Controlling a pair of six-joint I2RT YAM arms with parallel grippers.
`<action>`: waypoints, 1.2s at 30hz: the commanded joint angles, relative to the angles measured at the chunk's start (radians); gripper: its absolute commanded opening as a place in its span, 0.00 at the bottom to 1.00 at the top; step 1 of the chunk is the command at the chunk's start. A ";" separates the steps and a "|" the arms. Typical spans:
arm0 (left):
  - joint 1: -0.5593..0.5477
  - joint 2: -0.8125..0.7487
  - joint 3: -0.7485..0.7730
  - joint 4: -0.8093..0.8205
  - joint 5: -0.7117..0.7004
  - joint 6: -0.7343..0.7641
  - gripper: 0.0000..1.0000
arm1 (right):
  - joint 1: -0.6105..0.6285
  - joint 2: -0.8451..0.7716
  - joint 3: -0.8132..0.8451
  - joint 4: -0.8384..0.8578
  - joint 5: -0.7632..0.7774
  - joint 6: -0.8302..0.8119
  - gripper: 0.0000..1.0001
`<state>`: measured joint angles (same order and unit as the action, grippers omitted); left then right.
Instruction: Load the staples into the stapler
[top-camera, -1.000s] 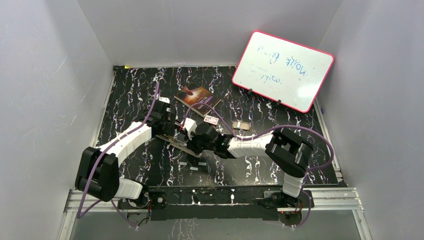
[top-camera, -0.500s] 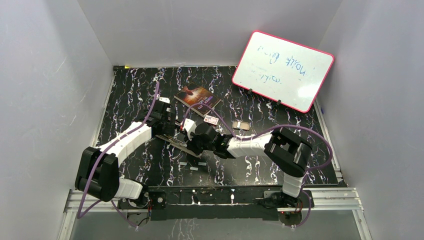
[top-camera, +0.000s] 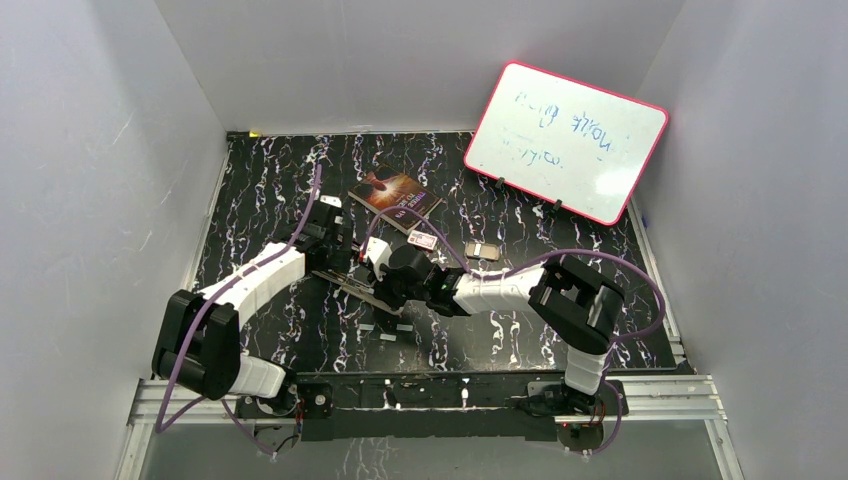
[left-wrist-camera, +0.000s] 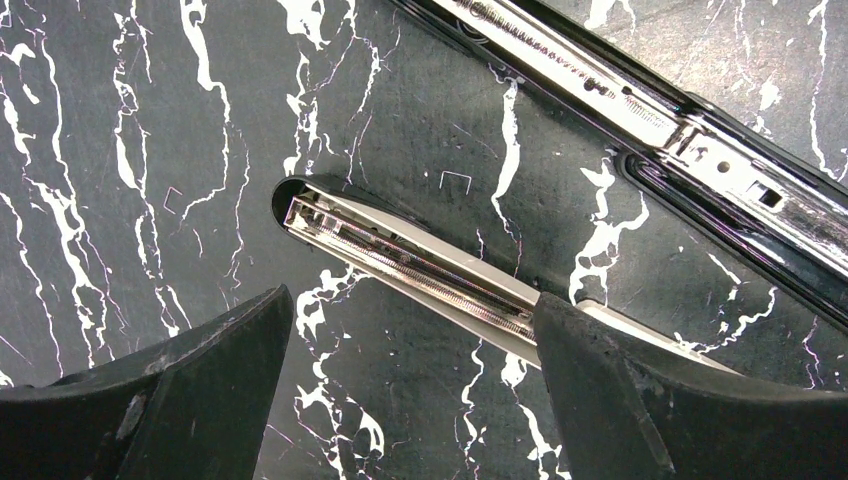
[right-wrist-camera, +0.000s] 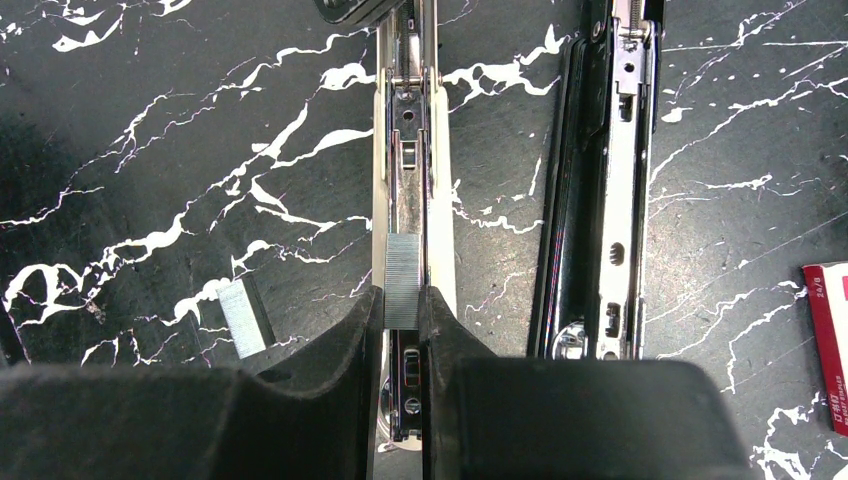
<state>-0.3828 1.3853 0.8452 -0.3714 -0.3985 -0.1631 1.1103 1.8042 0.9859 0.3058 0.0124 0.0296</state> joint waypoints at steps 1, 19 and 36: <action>-0.013 -0.006 -0.011 -0.006 -0.002 0.012 0.89 | 0.004 -0.009 0.024 0.019 -0.009 -0.007 0.00; -0.019 0.006 -0.009 -0.005 -0.002 0.013 0.90 | 0.004 -0.042 -0.015 0.090 -0.005 0.000 0.00; -0.019 0.006 -0.008 -0.003 0.000 0.017 0.90 | 0.004 -0.056 -0.037 0.131 0.004 0.007 0.00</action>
<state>-0.3969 1.3872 0.8440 -0.3664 -0.3988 -0.1558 1.1103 1.7962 0.9573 0.3725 0.0013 0.0280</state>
